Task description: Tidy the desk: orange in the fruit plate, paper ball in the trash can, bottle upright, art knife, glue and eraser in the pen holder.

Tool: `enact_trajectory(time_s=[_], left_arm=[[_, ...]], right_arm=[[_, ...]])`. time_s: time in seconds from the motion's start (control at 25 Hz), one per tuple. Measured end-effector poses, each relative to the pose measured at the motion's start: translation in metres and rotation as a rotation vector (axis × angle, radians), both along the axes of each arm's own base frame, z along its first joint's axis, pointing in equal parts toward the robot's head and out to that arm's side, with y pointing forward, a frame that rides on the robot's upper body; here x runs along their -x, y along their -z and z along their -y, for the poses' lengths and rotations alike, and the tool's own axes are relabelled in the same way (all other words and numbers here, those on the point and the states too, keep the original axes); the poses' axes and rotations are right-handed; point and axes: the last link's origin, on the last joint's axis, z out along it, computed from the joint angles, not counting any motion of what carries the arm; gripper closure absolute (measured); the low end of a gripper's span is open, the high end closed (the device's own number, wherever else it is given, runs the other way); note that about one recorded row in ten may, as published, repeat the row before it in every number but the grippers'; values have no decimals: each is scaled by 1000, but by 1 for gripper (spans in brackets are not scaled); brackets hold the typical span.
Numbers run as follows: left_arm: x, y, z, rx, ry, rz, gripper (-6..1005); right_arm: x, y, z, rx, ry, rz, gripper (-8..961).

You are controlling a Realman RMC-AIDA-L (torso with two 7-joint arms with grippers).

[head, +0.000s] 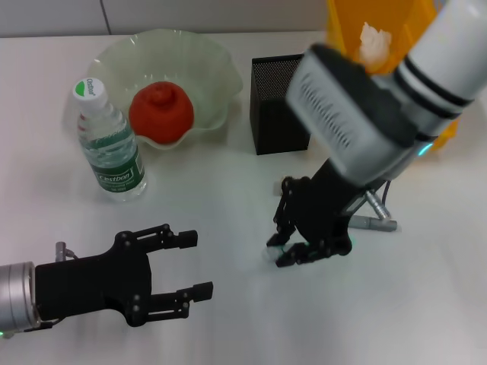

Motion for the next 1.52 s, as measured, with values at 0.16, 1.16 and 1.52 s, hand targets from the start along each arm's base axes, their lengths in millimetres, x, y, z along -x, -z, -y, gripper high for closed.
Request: enact_trajectory(time_s=[0.16,1.16,1.52], left_arm=[[-1,-1,-1,-2,3,4,229],[-9,0,-9,-19,26,21,229],[-10,2,-7,-12,31,21,229]], right_arm=[[-11,-7,-2,-1,88,-124,772],[-91,-35,16,-278,719,-1066,770],[-100,-47,-1,-340,1090,-1236,770]])
